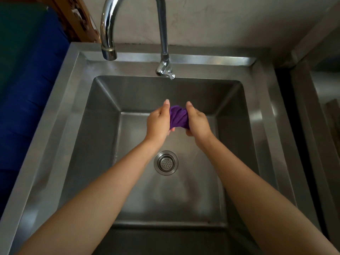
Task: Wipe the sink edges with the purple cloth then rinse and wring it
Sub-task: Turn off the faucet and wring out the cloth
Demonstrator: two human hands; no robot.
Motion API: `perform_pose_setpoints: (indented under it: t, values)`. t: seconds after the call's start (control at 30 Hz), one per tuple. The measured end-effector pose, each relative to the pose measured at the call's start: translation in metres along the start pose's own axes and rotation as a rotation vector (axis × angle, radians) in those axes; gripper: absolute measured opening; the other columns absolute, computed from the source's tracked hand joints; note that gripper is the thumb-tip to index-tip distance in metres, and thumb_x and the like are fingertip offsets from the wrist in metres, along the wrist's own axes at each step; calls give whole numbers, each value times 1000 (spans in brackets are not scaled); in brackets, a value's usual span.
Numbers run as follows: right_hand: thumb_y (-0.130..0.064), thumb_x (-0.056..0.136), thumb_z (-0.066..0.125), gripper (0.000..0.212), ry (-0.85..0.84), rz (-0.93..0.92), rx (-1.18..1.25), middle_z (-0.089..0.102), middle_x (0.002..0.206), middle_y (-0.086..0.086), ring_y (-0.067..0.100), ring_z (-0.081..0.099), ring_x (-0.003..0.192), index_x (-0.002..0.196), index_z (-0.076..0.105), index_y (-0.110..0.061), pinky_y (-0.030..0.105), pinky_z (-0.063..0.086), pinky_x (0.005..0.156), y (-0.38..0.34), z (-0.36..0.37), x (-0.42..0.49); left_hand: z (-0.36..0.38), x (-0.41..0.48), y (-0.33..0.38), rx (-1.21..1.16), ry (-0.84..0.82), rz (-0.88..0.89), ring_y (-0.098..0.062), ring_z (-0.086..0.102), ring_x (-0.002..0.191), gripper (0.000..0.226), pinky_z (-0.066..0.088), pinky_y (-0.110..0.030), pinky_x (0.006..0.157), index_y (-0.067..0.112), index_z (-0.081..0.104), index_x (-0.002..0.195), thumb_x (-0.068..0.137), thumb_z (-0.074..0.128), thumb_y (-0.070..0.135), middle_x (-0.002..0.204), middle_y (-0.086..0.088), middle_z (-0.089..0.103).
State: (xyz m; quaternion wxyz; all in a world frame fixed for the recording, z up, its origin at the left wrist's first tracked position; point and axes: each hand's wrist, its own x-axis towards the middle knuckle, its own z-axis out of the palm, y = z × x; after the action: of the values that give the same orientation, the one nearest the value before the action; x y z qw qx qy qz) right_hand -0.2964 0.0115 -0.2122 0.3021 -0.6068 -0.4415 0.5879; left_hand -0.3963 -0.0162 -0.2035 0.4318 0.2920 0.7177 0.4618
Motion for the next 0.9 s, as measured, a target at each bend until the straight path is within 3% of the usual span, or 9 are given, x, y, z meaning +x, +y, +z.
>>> perform_pose_setpoints:
  t: [0.1,0.17,0.23,0.3,0.4,0.57,0.73,0.8,0.9]
  values:
    - [-39,96,42,25,-74,72,238,53,69,-1,12,49,61,86,53,-18,24,43,57,-1,-25,-5,-1,-4,4,90,-189,82,-8,52,39,34,40,-21,45,21,53,68,93,46,44,55,-4,57]
    - [-29,95,48,16,-108,142,431,59,87,5,18,57,73,103,53,-16,27,49,64,2,-41,-7,-2,-4,0,92,-353,95,-2,62,65,9,47,-22,62,26,58,84,89,57,34,77,2,65]
    - [-17,94,47,12,-106,161,520,61,91,9,23,60,79,98,56,-11,32,52,69,4,-54,-10,-4,-2,-7,23,-537,55,-8,61,94,23,48,-22,83,25,58,105,84,66,21,101,2,65]
    - [-6,93,40,20,-82,158,492,60,86,12,24,60,75,87,59,-7,35,53,71,5,-60,-17,-7,-4,-8,6,-658,14,-12,59,102,40,48,-25,91,19,54,118,82,67,8,108,-1,63]
    - [5,90,34,29,4,61,334,61,82,11,20,59,72,97,61,-2,29,56,63,5,-64,-31,-11,-13,0,169,-696,57,-10,59,98,37,47,-18,88,10,54,120,85,60,1,104,3,63]
    - [9,87,37,35,107,-94,317,62,97,9,21,61,86,112,56,-7,35,53,78,-2,-67,-52,-19,-18,16,546,-579,366,-12,56,86,19,39,-22,75,14,60,109,93,51,17,94,2,63]
    - [11,78,34,45,86,-134,394,62,100,11,23,58,86,111,58,-8,35,48,77,-14,-72,-76,-18,-22,40,510,-395,539,-22,59,100,27,43,-29,87,4,63,113,96,44,12,110,-12,67]
    - [6,72,37,47,9,-168,398,62,102,13,25,57,88,111,59,-9,36,45,76,-15,-77,-85,-17,-26,57,412,-341,534,-17,60,87,26,44,-24,79,6,64,110,97,42,11,102,-11,68]
    - [-14,81,45,39,-60,-160,299,63,110,12,23,59,94,118,58,-14,33,48,77,-25,-87,-99,-19,-36,84,291,-490,460,-10,51,45,25,45,-22,48,19,63,102,98,40,15,67,1,61]
